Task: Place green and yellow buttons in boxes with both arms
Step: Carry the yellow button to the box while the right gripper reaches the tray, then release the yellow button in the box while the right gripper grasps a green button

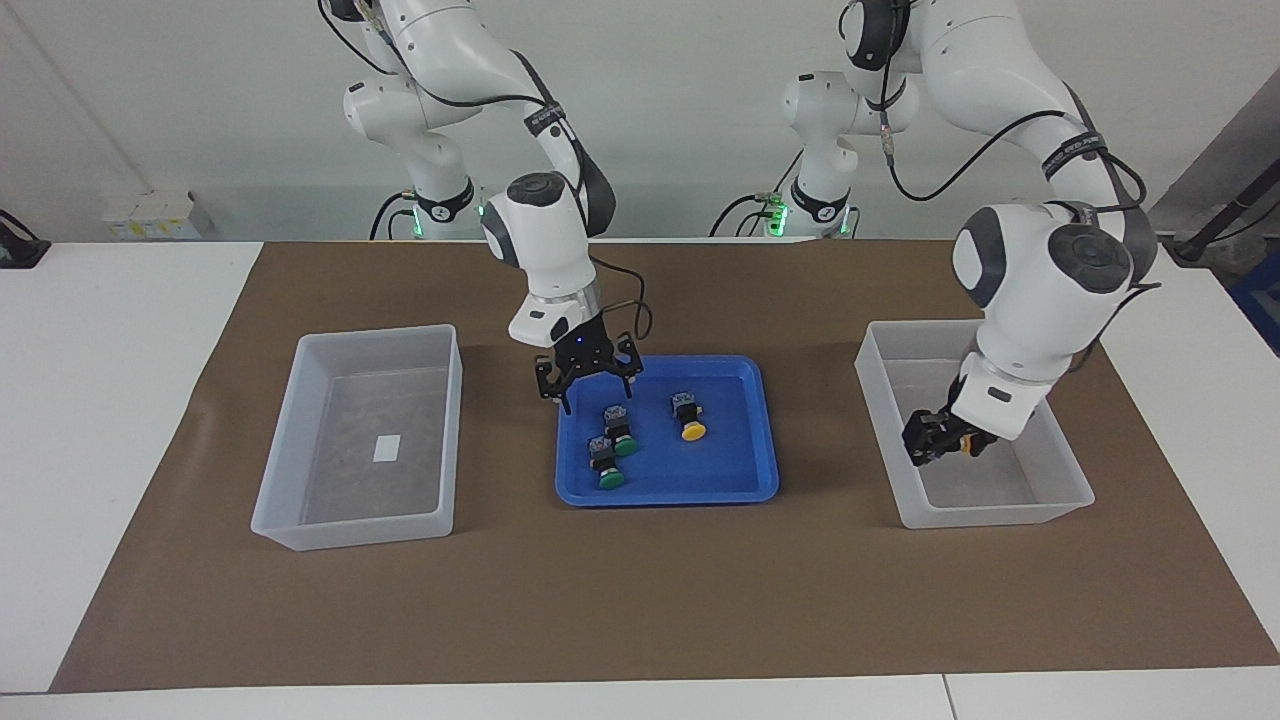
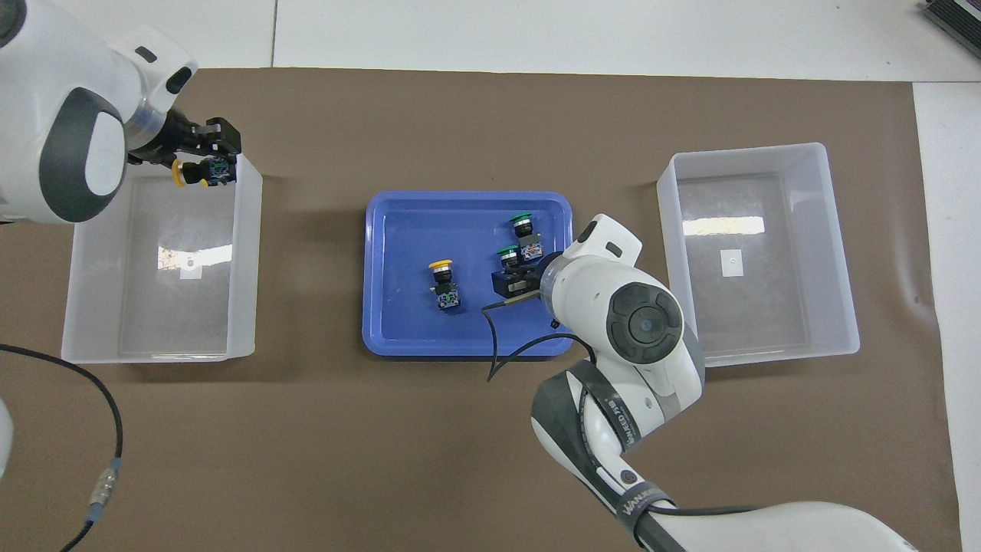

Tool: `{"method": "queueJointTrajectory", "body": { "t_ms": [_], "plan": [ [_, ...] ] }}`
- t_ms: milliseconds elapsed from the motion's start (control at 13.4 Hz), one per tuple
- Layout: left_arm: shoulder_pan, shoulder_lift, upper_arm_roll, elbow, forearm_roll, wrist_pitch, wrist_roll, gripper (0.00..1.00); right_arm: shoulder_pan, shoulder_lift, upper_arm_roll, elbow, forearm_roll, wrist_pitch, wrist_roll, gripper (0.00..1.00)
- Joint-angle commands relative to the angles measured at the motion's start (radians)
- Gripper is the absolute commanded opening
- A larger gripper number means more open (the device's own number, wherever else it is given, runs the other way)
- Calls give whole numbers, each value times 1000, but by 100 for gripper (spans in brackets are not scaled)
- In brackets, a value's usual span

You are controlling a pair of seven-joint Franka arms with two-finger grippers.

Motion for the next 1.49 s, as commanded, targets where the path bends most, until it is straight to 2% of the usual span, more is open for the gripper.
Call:
{"method": "queueJointTrajectory", "body": {
  "t_ms": [0, 149, 374, 672, 1195, 1345, 1420],
  "plan": [
    [64, -38, -1, -37, -15, 8, 162, 20, -4, 21, -2, -1, -122, 26, 6, 100],
    [109, -68, -1, -131, -15, 79, 230, 20, -2, 36, -2, -5, -136, 55, 10, 100],
    [115, -111, -1, -290, -16, 250, 232, 20, -1, 42, -2, -5, -137, 59, 23, 100],
    [116, -115, -2, -370, -16, 287, 238, 19, 24, 64, -2, -5, -137, 80, 54, 100],
    [90, -33, -5, -393, -36, 440, 224, 19, 31, 98, -2, -7, -140, 124, 60, 100],
    [87, -32, -5, -425, -36, 485, 224, 21, 31, 102, -2, -7, -140, 126, 60, 92],
    [87, -33, -5, -433, -36, 494, 224, 31, 31, 102, -2, -7, -140, 126, 60, 86]
  ]
}}
